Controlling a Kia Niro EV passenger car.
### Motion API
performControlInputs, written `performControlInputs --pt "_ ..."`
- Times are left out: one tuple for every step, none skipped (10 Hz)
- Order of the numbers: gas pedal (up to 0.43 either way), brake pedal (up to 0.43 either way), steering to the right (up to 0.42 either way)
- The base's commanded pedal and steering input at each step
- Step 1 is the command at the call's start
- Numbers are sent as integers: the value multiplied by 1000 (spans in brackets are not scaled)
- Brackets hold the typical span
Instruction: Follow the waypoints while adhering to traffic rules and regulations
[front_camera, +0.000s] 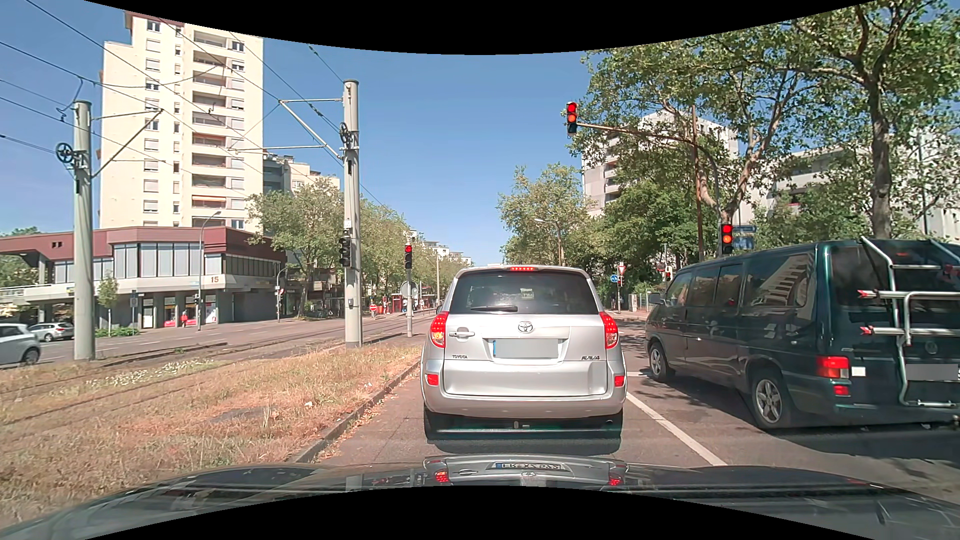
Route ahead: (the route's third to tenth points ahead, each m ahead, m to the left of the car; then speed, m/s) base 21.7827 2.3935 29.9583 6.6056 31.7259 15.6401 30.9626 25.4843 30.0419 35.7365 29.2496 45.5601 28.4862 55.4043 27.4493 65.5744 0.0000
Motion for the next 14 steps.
performControlInputs --pt "0 213 -4" --pt "0 213 -4" --pt "0 213 -4" --pt "0 213 -4" --pt "0 213 -4" --pt "0 213 -4" --pt "0 213 -4" --pt "0 213 -4" --pt "0 213 -4" --pt "0 213 -4" --pt "0 213 -4" --pt "0 213 -4" --pt "0 213 -4" --pt "0 213 -4"
